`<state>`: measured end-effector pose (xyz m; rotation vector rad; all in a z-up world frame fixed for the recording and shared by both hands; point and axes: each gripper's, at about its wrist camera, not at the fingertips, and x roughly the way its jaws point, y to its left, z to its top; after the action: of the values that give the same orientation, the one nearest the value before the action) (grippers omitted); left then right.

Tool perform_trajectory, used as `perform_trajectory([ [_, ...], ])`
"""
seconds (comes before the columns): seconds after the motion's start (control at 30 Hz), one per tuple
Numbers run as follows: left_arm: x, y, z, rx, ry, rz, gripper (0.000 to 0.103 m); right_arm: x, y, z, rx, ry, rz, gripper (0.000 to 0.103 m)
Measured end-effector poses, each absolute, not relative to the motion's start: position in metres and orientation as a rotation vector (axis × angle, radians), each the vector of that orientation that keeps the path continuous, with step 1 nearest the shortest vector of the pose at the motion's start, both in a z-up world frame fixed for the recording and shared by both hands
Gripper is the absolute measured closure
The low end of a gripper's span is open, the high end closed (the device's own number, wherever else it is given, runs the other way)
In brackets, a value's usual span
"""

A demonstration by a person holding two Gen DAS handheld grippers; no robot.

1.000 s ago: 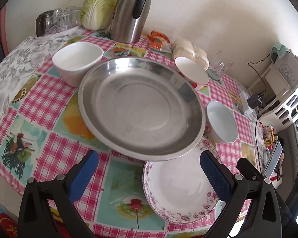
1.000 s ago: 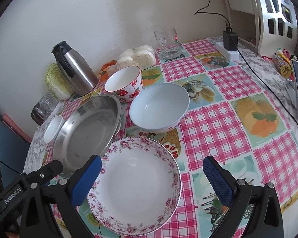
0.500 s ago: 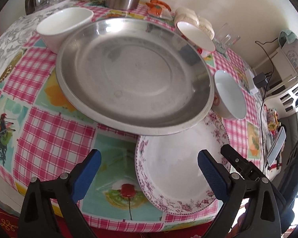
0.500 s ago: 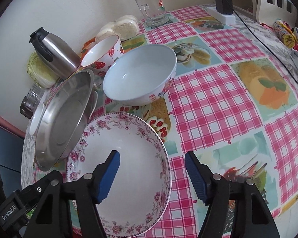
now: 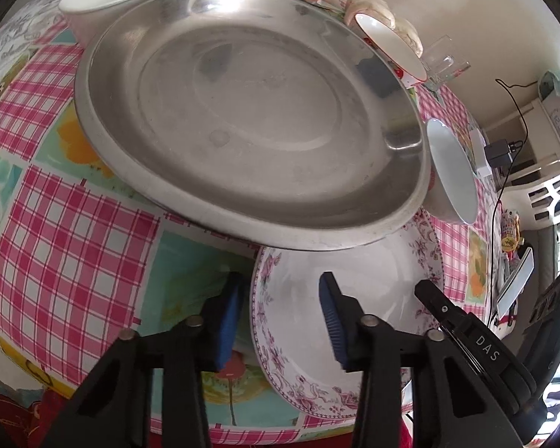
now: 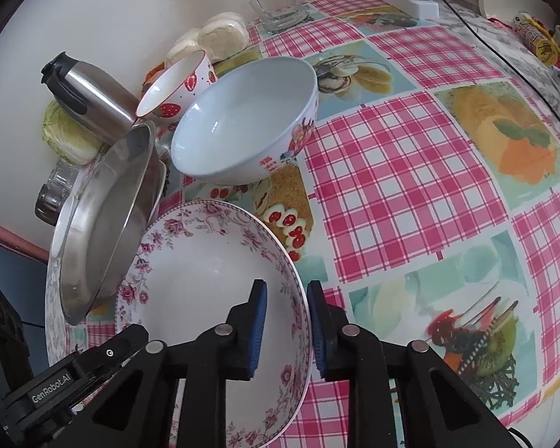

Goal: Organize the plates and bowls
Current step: 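Lift and tilt the pink-floral plate with both tools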

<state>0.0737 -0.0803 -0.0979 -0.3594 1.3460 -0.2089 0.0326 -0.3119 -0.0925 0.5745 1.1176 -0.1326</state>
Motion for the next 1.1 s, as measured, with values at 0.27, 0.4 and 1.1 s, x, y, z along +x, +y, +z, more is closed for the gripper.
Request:
perform_trajectory([
  [0.27,0.076,-0.067,-0.105,-0.432,1.334,-0.199,0.066,0.028,-0.316,-0.097,0.602,1.126,-0.137,0.087],
  [0.4,0.077,-0.066,-0.104,-0.404,1.332,-0.195,0.068,0.027,-0.318,-0.100,0.623,1.122,-0.132,0.087],
  [1.1,0.063,-0.113,-0.114,-0.316,1.391,-0.288,0.081,0.010,-0.345,-0.102,0.705,1.146,-0.145,0.088],
])
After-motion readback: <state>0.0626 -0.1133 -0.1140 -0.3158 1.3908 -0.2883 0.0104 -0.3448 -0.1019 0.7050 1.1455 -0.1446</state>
